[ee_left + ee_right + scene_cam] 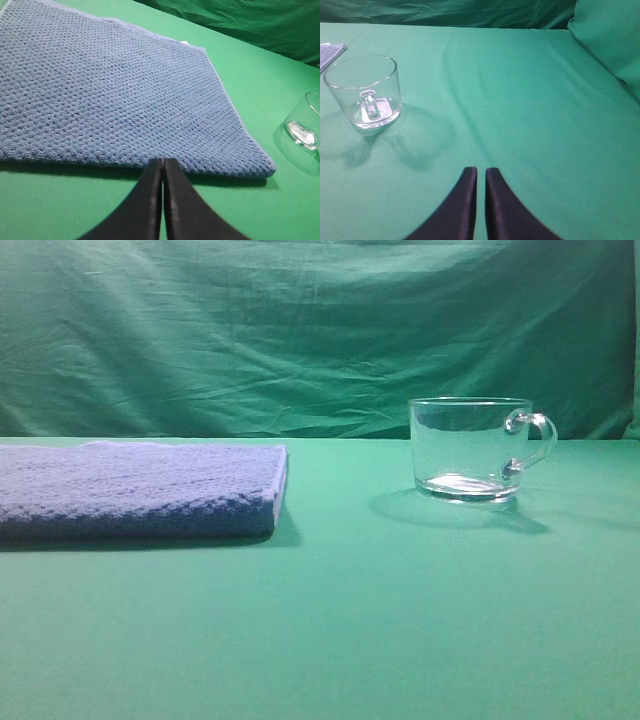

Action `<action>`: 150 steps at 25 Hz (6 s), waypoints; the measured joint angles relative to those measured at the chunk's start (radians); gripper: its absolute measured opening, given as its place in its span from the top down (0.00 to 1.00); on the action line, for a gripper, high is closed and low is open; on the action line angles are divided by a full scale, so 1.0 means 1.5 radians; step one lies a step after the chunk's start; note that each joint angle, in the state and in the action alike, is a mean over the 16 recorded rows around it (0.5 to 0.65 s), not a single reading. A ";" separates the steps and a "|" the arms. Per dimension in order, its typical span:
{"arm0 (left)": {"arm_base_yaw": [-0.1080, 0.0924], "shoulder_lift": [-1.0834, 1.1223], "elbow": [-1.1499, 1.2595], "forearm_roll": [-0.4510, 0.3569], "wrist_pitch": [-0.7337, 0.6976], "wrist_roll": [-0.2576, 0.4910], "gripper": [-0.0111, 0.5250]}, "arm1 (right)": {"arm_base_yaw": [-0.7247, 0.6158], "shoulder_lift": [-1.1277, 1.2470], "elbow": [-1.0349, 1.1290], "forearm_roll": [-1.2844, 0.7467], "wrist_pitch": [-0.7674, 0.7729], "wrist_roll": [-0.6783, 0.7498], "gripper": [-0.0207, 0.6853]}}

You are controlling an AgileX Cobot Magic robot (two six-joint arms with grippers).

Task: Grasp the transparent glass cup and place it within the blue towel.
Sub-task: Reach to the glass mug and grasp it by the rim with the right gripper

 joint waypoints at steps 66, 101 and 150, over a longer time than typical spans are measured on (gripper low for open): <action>0.000 0.000 0.000 0.000 0.000 0.000 0.98 | 0.015 0.308 -0.323 0.090 0.134 -0.138 0.89; 0.000 0.000 0.000 0.000 0.000 0.000 0.98 | 0.242 1.044 -0.729 0.016 0.333 -0.114 0.32; 0.000 0.000 0.000 0.000 0.000 0.000 0.98 | 0.255 1.204 -0.899 -0.024 0.254 -0.123 0.82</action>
